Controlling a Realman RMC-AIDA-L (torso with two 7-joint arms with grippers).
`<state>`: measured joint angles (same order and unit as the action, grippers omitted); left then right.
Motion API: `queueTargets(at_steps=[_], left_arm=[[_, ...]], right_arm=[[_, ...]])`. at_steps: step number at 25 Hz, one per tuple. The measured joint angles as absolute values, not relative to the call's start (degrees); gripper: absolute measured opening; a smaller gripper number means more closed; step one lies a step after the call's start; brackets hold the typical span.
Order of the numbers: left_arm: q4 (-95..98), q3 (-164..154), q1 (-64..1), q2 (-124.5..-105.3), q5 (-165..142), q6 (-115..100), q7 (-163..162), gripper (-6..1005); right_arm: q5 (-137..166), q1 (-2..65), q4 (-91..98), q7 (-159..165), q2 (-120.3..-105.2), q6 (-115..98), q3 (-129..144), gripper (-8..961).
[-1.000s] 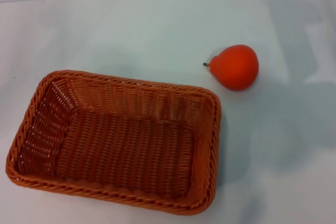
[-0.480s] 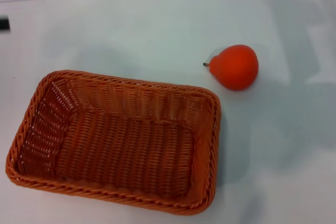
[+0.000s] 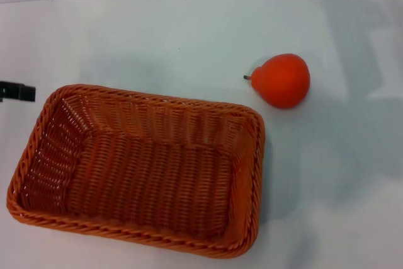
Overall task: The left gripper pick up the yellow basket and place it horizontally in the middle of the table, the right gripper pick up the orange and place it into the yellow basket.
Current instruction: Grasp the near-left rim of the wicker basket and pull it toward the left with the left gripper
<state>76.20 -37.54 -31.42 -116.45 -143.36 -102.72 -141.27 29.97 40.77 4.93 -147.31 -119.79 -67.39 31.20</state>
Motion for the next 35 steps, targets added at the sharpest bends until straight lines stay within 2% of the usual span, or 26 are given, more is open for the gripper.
queueTargets(at_steps=[16, 35], left_arm=[[76.24, -38.98, -33.12, -120.08, -151.15, -105.36, -142.93, 809], [74.65, -43.26, -32.74, -122.52, -156.37, -103.41, -143.03, 696]], right_arm=[[29.97, 40.69, 4.40, -147.31, -119.85, -66.67, 31.02, 820], [29.96, 40.17, 4.12, -147.31, -119.97, -66.44, 31.02, 819]])
